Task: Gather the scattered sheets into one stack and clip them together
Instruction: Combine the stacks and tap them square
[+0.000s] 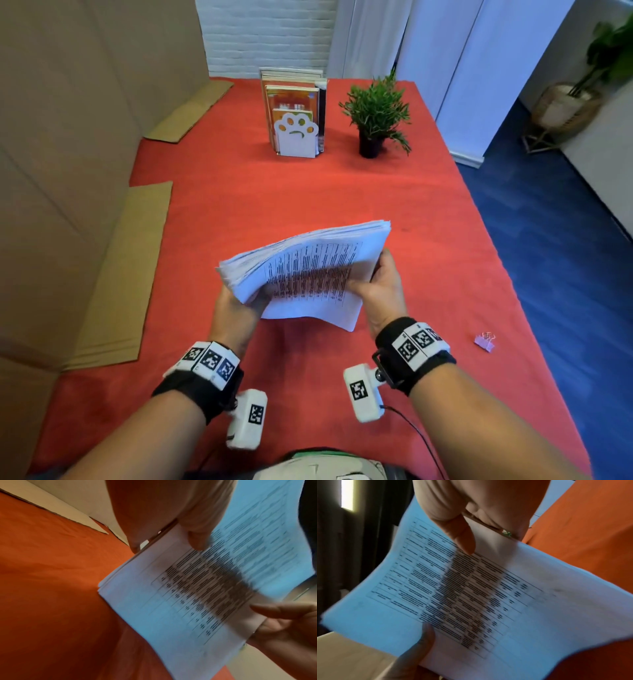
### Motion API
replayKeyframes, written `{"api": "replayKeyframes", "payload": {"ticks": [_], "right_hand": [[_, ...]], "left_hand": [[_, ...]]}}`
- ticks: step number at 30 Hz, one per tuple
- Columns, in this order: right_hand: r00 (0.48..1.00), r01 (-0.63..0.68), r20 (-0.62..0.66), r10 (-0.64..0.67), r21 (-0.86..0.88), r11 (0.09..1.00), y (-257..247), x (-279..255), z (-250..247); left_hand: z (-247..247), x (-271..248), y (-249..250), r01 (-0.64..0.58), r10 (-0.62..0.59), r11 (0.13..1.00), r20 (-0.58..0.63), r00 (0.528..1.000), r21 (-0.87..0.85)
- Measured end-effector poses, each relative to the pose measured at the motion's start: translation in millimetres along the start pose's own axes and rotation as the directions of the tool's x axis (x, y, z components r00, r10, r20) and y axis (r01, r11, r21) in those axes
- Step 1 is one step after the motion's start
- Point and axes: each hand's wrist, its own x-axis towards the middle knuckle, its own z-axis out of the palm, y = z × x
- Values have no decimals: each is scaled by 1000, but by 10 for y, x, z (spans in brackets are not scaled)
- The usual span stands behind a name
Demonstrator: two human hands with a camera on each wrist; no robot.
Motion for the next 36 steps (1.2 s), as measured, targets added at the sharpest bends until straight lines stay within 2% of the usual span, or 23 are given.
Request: {"api": "replayKeyframes", "payload": {"ticks": [2,4,7,10,12,14,16,18,20,24,25,27,29,31,33,36], "right_hand": [[999,18,30,-19,51,999,-95,22,33],[999,13,30,-15,71,997,-125,32,70],[1000,-13,-8,13,3,1000,-93,-16,103],[1000,7,6,-7,-57,998,-66,-73,95],[997,76,16,-75,-82,994,-150,-79,92],[972,237,39,-233,-143,961,-285,-83,100],[904,428,84,-420,-233,873,-406,-72,111],[801,591,155,-578,-363,721,-506,-44,112],[724,673,251,-643,-461,578,-529,5,99],[719,673,286,-634,-515,531,-538,-6,122],[704,668,286,-650,-579,468,-571,-35,153],[666,597,328,-670,-772,216,-668,-120,253],[647,581,464,-605,-814,-2,-747,-208,406],[622,652,624,-474,-747,-127,-774,-281,598],[620,691,711,-331,-695,-198,-749,-333,780],[625,730,764,-160,-645,-227,-685,-387,962]], "left_hand": [[-17,57,67,-34,33,999,-20,999,-25],[-19,96,82,-17,16,998,-30,999,-52],[40,90,119,-1,-3,997,-49,999,-79],[62,90,188,-24,15,990,-63,998,-141],[52,94,305,-67,52,982,-93,994,-174],[36,95,417,-147,129,975,-114,985,-164],[17,94,494,-226,210,964,-116,971,-140],[-16,125,518,-242,230,961,-101,968,-134],[-41,162,486,-208,202,972,-64,977,-108],[-61,222,363,-79,79,992,-9,997,-101],[-70,235,348,-60,60,994,-6,998,-91],[-93,267,338,-28,29,996,8,1000,-89],[-105,275,349,-10,12,995,25,1000,-97],[-102,261,364,-8,12,995,33,999,-104],[-93,237,379,-11,18,992,56,998,-127],[-98,209,401,-31,44,990,88,995,-135]]}}
